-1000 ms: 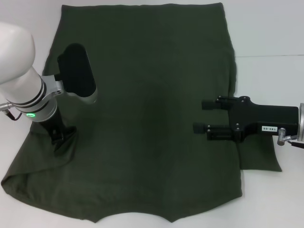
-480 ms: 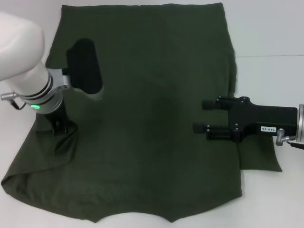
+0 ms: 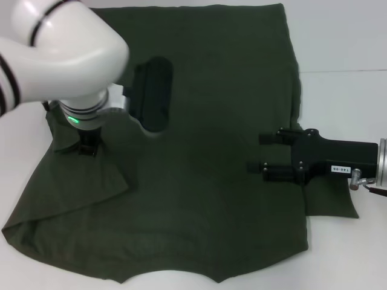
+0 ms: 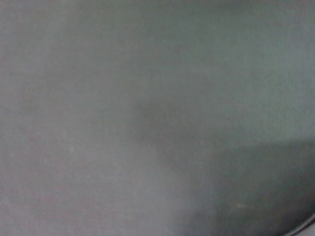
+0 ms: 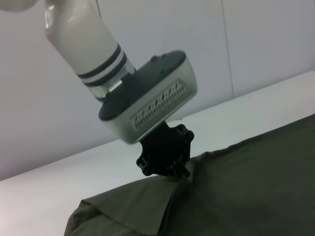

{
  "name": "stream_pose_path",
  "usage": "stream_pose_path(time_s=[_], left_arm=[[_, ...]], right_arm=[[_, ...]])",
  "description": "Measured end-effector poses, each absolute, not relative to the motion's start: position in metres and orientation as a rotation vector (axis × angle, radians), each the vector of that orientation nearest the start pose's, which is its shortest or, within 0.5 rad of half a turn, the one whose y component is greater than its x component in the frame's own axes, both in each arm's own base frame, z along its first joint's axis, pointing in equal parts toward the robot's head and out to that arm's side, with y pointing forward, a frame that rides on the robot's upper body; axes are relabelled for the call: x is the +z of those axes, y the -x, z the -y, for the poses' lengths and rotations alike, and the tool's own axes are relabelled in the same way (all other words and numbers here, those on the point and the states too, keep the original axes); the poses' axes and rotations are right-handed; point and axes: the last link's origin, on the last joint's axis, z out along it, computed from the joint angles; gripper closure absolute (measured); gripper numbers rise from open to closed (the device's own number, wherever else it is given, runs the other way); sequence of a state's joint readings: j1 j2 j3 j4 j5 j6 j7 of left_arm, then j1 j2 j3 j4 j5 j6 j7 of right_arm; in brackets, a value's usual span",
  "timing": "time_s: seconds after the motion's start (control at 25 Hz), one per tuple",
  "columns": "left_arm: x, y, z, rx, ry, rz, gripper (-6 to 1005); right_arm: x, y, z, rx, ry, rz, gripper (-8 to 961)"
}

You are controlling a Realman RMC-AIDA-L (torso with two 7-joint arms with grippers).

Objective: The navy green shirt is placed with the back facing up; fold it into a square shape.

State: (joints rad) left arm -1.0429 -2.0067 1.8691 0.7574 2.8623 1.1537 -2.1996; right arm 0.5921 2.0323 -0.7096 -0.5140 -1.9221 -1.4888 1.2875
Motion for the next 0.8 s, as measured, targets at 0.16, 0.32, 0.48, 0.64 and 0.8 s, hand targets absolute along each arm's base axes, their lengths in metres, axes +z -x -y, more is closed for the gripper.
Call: stream_pose_path(time_s=[0.16, 0.32, 0.48, 0.64, 0.8], left_arm=[[-0.053, 0.166, -0.435, 1.415, 2.342, -0.439, 947], [-0.060, 0.165, -0.438, 1.491, 2.255, -0.480, 938], [-0.064, 0.160, -0.439, 1.484, 2.225, -0.495, 890], [-0.070, 0.154, -0.437, 1.464, 2.233, -0.522, 726], [-0.075, 0.146, -0.436, 1.434, 2.240, -0.547, 648]], right_arm=[[-0.004, -0.258, -0.347, 0.741, 2.691, -0.572, 129], [-0.005, -0.259, -0.346, 0.742, 2.689, -0.577, 129], [-0.005, -0.260, -0.346, 0.742, 2.687, -0.579, 129], [-0.005, -0.262, -0.346, 0.735, 2.679, -0.588, 129], [-0.005, -0.263, -0.346, 0.726, 2.677, -0.598, 129]])
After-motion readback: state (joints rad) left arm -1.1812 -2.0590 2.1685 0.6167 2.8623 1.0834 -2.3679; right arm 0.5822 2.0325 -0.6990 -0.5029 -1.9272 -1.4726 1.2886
